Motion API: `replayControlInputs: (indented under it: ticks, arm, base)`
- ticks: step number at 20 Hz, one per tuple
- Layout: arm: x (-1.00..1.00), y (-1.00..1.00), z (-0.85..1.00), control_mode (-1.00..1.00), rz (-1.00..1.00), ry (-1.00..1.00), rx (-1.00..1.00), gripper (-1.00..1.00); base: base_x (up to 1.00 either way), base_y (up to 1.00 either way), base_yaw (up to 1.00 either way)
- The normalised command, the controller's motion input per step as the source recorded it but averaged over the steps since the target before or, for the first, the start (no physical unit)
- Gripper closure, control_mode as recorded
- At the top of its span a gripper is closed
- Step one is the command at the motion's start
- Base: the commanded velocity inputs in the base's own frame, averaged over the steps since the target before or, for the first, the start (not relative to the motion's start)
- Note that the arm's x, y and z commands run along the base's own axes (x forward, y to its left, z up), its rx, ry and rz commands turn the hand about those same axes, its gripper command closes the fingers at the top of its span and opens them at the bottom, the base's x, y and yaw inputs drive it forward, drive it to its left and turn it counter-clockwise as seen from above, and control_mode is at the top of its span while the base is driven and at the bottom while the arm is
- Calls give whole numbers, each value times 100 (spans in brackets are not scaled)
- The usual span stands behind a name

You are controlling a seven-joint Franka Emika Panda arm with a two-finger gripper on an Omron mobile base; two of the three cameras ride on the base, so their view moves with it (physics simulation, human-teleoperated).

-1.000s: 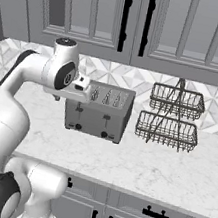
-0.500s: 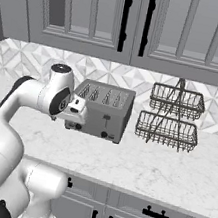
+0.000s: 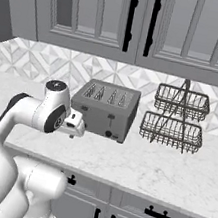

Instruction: Take a straw from the drawer in front and place it inside the glass cup on the dining counter.

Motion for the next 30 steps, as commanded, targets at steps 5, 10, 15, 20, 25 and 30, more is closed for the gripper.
replayControlInputs:
  ticks: [5, 10, 15, 20, 25, 30]
  arm:
    - [0, 0, 0, 100, 0, 0, 0, -100]
    - [0, 0, 0, 100, 0, 0, 0, -100]
    - [0, 0, 0, 100, 0, 0, 0, -100]
    - [0, 0, 0, 100, 0, 0, 0, -100]
    - [0, 0, 0, 100, 0, 0, 0, -100]
    - [0, 0, 0, 100, 0, 0, 0, -100]
  base:
    - [-48, -44, 37]
    - [-51, -62, 47]
    - [-50, -65, 56]
    - [-46, -59, 58]
    - [-43, -55, 57]
    - [-40, -58, 57]
